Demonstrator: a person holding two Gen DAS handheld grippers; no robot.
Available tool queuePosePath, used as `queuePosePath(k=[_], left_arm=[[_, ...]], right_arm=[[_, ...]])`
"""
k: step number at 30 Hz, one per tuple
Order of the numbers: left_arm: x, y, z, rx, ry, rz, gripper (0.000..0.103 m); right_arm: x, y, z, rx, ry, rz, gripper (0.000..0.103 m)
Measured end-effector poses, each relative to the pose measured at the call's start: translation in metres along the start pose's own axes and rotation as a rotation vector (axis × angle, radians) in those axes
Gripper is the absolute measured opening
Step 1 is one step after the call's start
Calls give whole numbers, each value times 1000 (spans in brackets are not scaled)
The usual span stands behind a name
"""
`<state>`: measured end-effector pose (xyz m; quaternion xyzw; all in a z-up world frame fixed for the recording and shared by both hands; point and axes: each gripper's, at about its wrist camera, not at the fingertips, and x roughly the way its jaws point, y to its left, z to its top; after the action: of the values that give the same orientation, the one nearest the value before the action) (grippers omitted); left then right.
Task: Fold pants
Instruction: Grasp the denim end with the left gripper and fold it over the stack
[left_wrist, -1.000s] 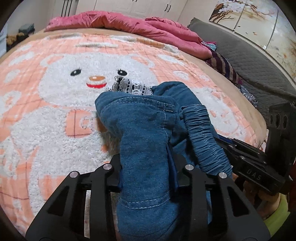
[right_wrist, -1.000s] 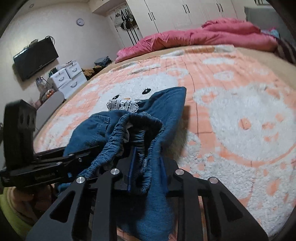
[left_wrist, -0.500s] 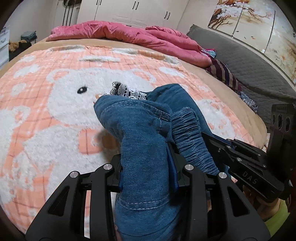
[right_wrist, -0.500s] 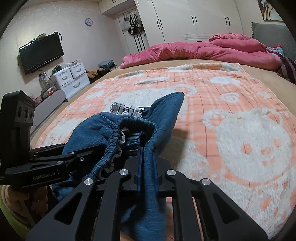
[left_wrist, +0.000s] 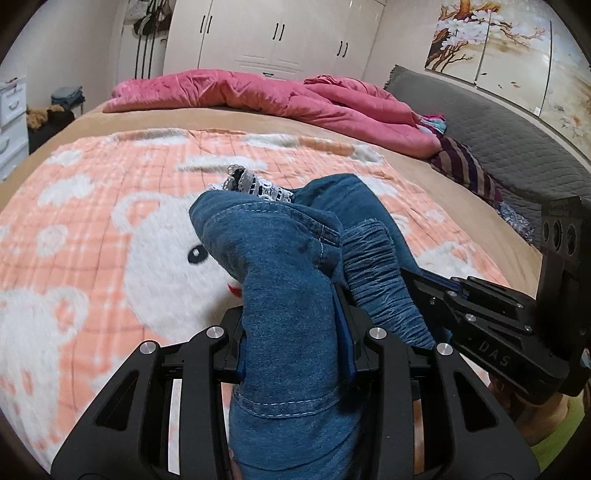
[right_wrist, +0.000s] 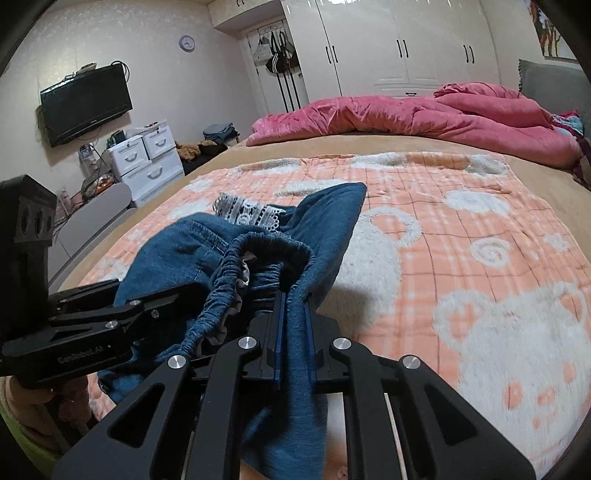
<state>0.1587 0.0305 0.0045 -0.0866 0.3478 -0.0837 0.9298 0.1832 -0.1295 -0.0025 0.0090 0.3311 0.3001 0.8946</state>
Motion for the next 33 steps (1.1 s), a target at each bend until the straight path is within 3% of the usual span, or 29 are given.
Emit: queuePosePath(k=[12, 22, 27, 33], left_arm=[[47, 30, 6, -34, 28, 7, 28], [60, 40, -3, -57, 67, 11, 28], [64, 45, -8, -70, 87, 24, 34], [66, 46, -12, -72, 95, 46, 46]], right_arm=[[50, -13, 15, 32, 58, -21, 9], [76, -35, 0, 90, 166, -99, 9], [80, -36, -6, 72, 179, -121, 9], [82, -35, -11, 27, 192, -173, 20]])
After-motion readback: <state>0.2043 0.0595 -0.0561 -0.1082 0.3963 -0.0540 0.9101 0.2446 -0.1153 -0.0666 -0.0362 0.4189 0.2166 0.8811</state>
